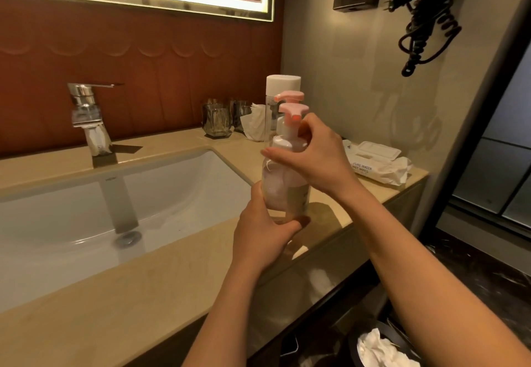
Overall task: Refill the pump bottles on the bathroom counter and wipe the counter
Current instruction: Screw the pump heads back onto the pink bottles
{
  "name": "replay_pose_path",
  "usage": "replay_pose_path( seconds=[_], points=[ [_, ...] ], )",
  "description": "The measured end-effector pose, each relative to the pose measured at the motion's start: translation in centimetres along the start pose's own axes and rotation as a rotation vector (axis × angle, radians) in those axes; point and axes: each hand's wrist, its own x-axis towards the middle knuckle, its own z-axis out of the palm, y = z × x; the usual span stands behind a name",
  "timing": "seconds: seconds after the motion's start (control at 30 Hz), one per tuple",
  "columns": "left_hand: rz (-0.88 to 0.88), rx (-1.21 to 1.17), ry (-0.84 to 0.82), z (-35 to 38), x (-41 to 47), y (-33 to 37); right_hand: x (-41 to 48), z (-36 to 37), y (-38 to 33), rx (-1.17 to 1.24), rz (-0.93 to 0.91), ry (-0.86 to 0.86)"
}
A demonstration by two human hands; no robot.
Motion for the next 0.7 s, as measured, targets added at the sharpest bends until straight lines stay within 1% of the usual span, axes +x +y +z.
replay_pose_path(
  seconds=[0.07, 0.17, 0.2, 0.27, 0.37, 0.53, 0.63, 0.7],
  points=[
    [-0.005, -0.005, 0.002, 0.0, 0.0, 0.0, 0.5, -0.4, 0.0, 0.045, 0.041, -0.106],
    [-0.004, -0.018, 0.009, 0.1, 0.1, -0.2, 0.7, -1.4, 0.5, 0.313, 0.132, -0.385],
    [0.001, -0.014, 0.011, 0.1, 0.2, -0.3, 0.8, -1.6, 0.8, 0.382, 0.142, -0.445],
    [0.009, -0.003, 0.014, 0.1, 0.2, -0.3, 0.9, -1.8, 1.4, 0.432, 0.136, -0.492],
    [0.013, -0.001, 0.012, 0.0, 0.1, -0.2, 1.0, -1.6, 1.8, 0.443, 0.12, -0.447],
    [0.008, -0.002, 0.007, 0.0, 0.1, 0.0, 0.3, -1.4, 1.3, 0.36, 0.071, -0.269],
    [0.006, 0.005, 0.011, 0.1, 0.1, 0.1, 0.0, -0.8, 0.9, 0.239, 0.004, -0.113],
    [0.004, 0.003, 0.014, 0.1, 0.1, 0.0, -0.1, -0.1, 0.8, 0.144, -0.003, -0.014]
  ],
)
